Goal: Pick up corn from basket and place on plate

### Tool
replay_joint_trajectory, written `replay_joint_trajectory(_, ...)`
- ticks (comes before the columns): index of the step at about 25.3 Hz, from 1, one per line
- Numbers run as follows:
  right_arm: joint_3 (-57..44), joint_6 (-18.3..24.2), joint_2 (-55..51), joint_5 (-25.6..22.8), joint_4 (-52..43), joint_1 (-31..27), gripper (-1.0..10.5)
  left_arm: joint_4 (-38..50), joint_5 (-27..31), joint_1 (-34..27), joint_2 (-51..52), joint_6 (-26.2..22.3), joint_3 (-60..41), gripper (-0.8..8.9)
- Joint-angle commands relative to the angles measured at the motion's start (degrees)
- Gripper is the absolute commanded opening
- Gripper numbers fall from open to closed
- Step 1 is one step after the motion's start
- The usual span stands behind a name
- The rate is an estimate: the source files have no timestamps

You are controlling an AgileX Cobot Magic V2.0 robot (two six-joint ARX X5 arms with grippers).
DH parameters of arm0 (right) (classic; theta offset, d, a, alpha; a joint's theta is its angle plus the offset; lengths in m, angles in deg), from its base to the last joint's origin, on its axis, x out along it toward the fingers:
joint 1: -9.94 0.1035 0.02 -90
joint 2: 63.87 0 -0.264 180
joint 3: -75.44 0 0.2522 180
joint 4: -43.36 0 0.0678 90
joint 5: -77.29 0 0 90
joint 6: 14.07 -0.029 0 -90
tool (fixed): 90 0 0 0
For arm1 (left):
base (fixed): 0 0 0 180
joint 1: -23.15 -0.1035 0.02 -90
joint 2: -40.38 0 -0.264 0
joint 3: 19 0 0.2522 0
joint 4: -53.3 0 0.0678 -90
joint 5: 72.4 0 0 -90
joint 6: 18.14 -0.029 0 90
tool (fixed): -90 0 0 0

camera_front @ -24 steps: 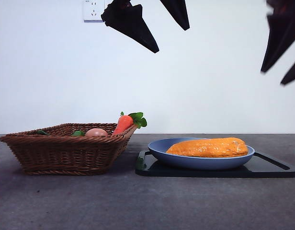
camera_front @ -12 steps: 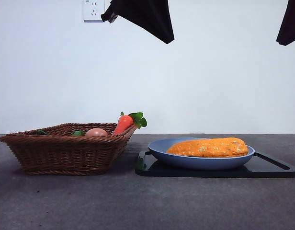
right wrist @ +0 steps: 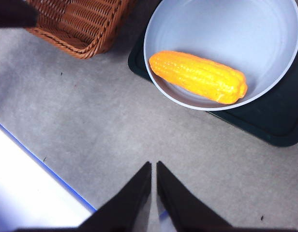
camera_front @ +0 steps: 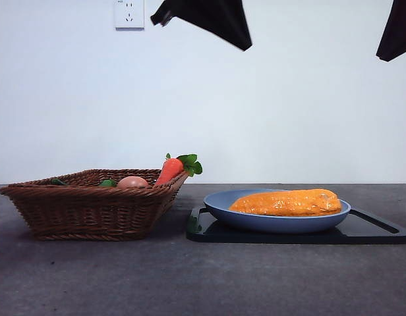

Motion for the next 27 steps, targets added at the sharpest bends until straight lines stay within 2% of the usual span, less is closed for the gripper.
replay_joint_trajectory(1,1.01,0.76,0.55,0.00,-0.83,0.15,0.0,3.58,-0.07,0.33,-0.81,-0.74,1.68,0.07)
replay_joint_trajectory(7,1.01,0.76,0.55,0.00,-0.92,0.15,0.0,11.93,-0.07,0.33,-0.81,-0.87,1.68,0.07)
replay_joint_trajectory(9,1.01,0.76,0.55,0.00,-0.98,0.15,0.0,13.68,0.13,0.09,-0.81,-4.28,1.75,0.07)
replay_joint_trajectory(14,1.01,0.76,0.55,0.00,-1.51,0.15,0.0,15.26,0.42,-4.24,0.74,-5.44,1.75,0.08)
replay_joint_trajectory(20,1.01,0.76,0.55,0.02,-2.82,0.15,0.0,14.64,0.39,-12.92,6.25,-6.49,0.85,0.08)
replay_joint_trajectory(27,1.01,0.76,0.55,0.00,-5.05,0.15,0.0,15.23,0.35,-27.15,18.14,-6.45,-5.55,0.08)
